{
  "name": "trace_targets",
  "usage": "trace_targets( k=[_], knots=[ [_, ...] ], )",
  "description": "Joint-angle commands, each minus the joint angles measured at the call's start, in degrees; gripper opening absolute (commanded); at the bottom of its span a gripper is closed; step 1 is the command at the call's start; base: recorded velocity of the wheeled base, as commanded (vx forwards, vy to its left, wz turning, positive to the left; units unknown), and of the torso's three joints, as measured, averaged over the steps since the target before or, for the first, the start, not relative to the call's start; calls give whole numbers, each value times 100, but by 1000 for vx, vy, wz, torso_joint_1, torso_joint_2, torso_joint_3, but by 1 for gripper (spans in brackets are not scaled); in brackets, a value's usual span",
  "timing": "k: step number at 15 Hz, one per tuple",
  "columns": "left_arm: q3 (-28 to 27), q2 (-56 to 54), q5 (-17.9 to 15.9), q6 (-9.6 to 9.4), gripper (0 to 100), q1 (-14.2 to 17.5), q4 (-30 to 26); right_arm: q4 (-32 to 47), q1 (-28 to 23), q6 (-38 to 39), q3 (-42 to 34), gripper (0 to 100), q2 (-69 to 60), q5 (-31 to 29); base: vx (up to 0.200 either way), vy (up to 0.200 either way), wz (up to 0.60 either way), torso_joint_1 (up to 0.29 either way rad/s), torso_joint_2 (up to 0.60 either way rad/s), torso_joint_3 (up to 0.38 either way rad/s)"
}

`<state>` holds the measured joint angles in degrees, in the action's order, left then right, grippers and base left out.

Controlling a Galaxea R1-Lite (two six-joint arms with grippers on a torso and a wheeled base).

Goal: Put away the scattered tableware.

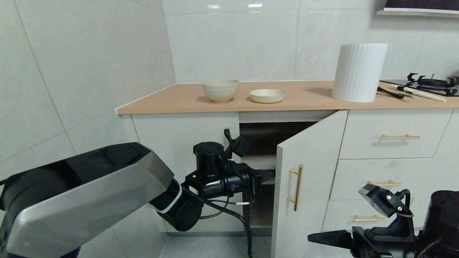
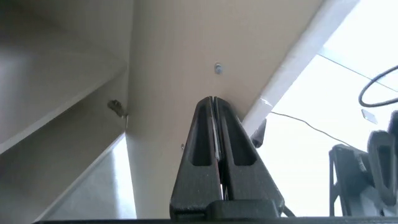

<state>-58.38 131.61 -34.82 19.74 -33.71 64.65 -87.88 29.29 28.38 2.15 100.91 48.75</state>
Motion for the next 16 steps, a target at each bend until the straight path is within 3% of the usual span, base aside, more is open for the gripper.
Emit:
trace_targets(
  k=[1, 10, 11, 16],
  knots=[
    [-376, 93, 10, 4, 0, -4, -295, -1, 24, 1, -21, 100, -10, 3, 0, 0, 0, 0, 0, 0],
    [-1193, 313, 115, 4, 0, -250, -1147, -1, 24, 1, -30, 100, -10, 3, -22, 0, 0, 0, 0, 1],
    [-1501, 497, 159, 4, 0, -268, -1288, -1, 24, -8, -30, 100, -2, 12, 0, 0, 0, 0, 0, 0],
    [-1677, 629, 432, -5, 0, -321, -1305, -1, 33, -8, -74, 100, -2, 12, 0, 0, 0, 0, 0, 0]
  ],
)
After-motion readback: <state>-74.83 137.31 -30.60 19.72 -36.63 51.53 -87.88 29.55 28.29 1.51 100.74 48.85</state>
